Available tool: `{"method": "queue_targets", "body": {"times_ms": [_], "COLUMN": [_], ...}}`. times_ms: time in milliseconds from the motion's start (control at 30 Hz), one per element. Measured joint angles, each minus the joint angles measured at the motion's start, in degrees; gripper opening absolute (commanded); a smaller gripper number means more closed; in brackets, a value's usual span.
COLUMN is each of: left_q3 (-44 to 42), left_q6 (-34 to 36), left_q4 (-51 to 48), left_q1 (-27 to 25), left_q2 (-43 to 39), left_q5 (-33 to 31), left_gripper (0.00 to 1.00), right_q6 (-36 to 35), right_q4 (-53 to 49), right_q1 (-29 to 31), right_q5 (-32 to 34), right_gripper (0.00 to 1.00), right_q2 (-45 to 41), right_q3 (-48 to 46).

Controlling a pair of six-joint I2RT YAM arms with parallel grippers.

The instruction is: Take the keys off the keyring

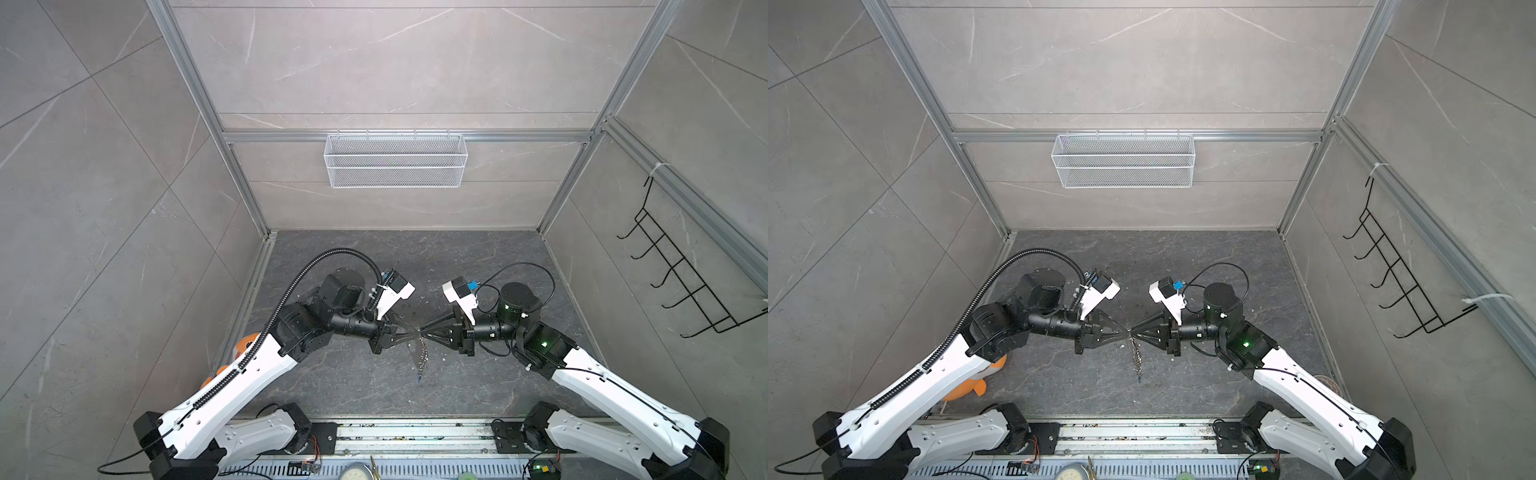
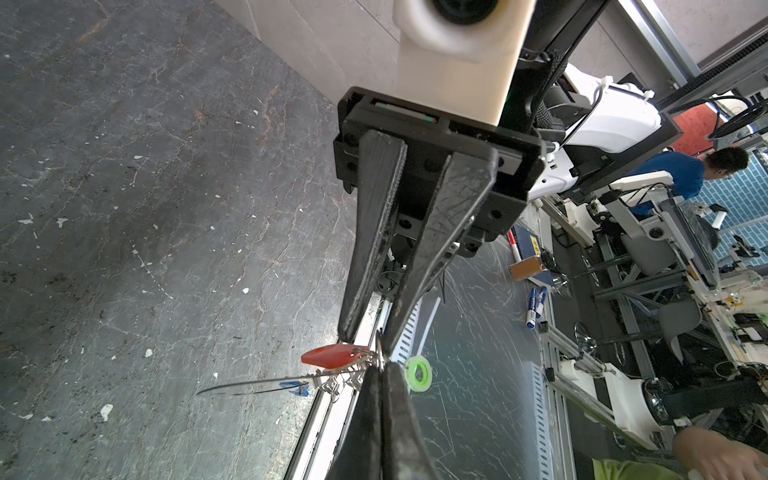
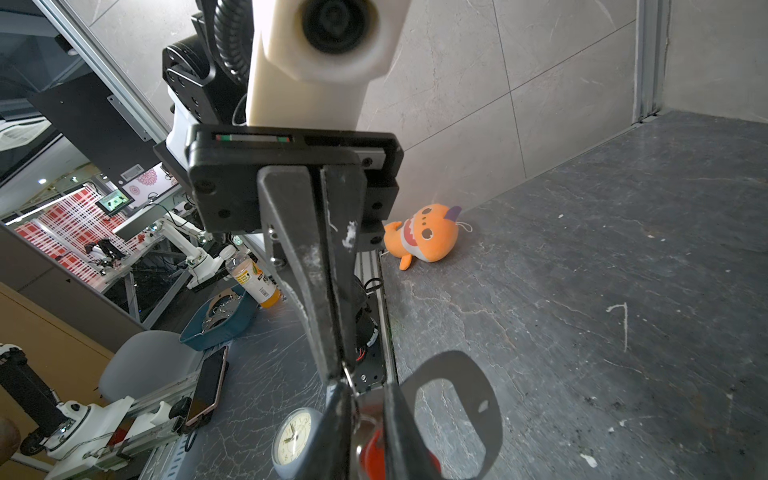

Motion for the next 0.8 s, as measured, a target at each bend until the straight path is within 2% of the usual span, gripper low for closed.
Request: {"method": "queue_targets", "body": {"times_ms": [100, 333, 533, 600, 667, 800], "left_q3": [0.17, 0.52, 0.57, 0.11, -1.75, -9.92], "left_q6": [0.13, 0.17, -0.48, -1.18, -2.03, -3.72], "left_q4": [-0.20, -0.79, -0.07, 1.97, 5.09, 12.81], "left_q1": [0.00, 0.04, 0.11, -0.02, -0.22, -0.26], "left_q2": [0.11, 0.37, -0.17, -0.85, -2.84, -11.06], "left_q5": [0.00, -0.22, -2.03, -3.08, -4.87, -11.26], "left_gripper": [0.00, 0.01, 0.20, 0.24, 0.28, 0.31], "right_q6": [0.04, 1.77, 4.15, 5.22, 6.36, 8.79], "right_q4": [0.31, 1.90, 5.64, 7.67, 9.66, 13.86], "right_q1": [0.20, 0.48, 0.68, 1.18, 1.51, 1.51], "right_q5": [-0.26, -0.81, 0.31, 1.44, 2.97, 6.88], "right_gripper": [0.13, 0.01, 0.00, 0.00, 0.00, 0.00], "right_q2": [0.00, 0.66, 0.61, 0.55, 0.28, -0.81], "right_q3": [0.00, -0.09, -1.16, -1.79, -2.67, -4.68]}}
